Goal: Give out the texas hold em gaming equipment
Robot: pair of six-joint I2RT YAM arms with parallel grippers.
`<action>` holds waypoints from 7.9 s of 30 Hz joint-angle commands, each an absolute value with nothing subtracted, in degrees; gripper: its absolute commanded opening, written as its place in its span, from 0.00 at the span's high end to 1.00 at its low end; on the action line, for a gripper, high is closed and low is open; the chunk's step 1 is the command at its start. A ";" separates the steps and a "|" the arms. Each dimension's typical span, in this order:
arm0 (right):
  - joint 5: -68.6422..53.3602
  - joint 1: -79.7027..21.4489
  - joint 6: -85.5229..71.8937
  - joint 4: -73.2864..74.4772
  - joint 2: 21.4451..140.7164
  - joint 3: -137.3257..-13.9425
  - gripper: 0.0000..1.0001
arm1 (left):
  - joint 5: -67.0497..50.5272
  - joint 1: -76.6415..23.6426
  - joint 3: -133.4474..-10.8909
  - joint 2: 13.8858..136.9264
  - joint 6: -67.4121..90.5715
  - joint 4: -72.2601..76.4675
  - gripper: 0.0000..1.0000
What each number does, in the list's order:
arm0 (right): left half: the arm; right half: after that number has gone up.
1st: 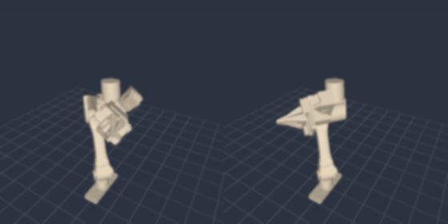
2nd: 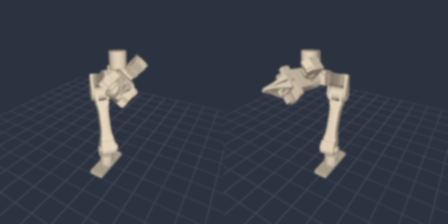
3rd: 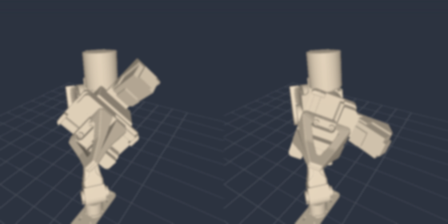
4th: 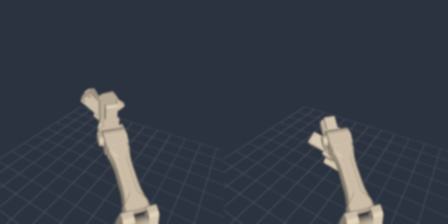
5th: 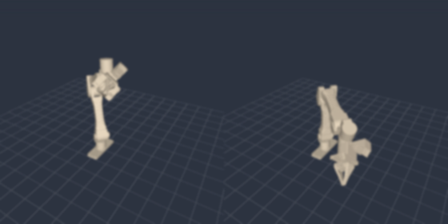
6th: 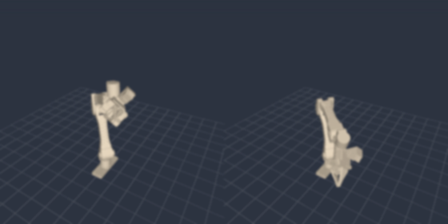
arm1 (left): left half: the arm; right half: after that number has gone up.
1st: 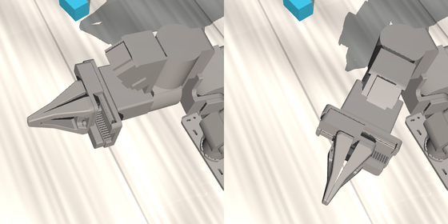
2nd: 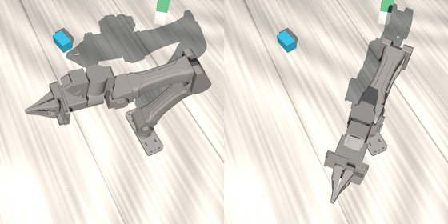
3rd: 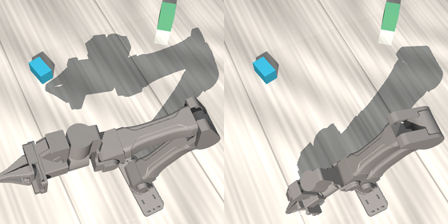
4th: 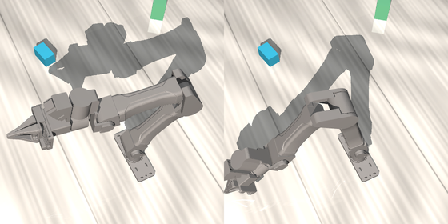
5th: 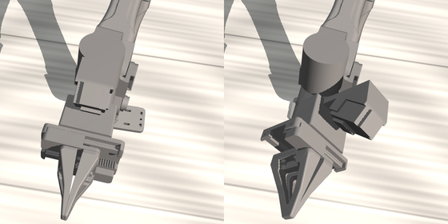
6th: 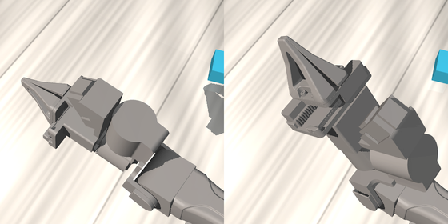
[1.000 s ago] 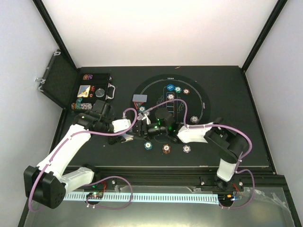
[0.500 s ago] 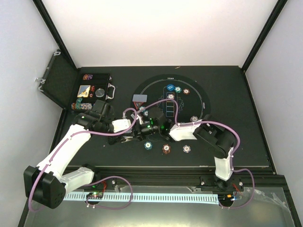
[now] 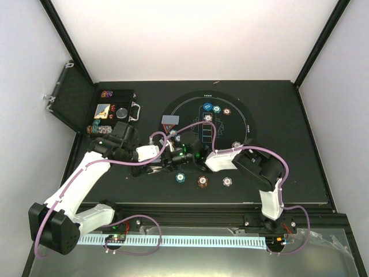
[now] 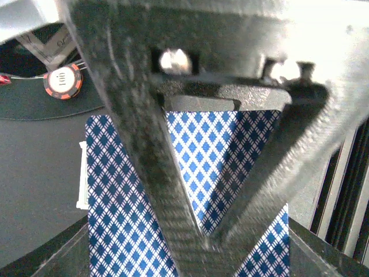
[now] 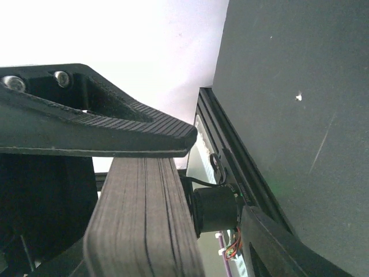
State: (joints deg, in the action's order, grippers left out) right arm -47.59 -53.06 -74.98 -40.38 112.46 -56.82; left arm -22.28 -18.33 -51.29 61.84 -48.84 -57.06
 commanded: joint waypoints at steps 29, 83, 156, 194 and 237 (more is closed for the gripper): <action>-44.30 -46.40 -63.50 -23.84 98.07 -50.31 0.93 | -23.60 -18.01 -53.44 61.09 -48.70 -57.04 0.98; -24.23 -15.67 -28.21 21.25 97.92 -56.49 0.71 | -22.49 -18.02 -52.95 61.26 -49.35 -57.52 0.99; -43.95 -47.91 -62.95 -22.41 106.46 -54.50 0.43 | -23.90 -18.02 -53.88 61.70 -48.69 -57.39 0.98; -43.05 -36.13 -51.34 -5.90 95.30 -55.58 0.99 | -23.25 -18.02 -52.74 61.58 -48.87 -57.06 0.98; -29.64 -13.10 -34.85 30.39 142.59 -121.83 0.99 | -23.56 -18.02 -52.53 60.89 -47.46 -58.03 0.98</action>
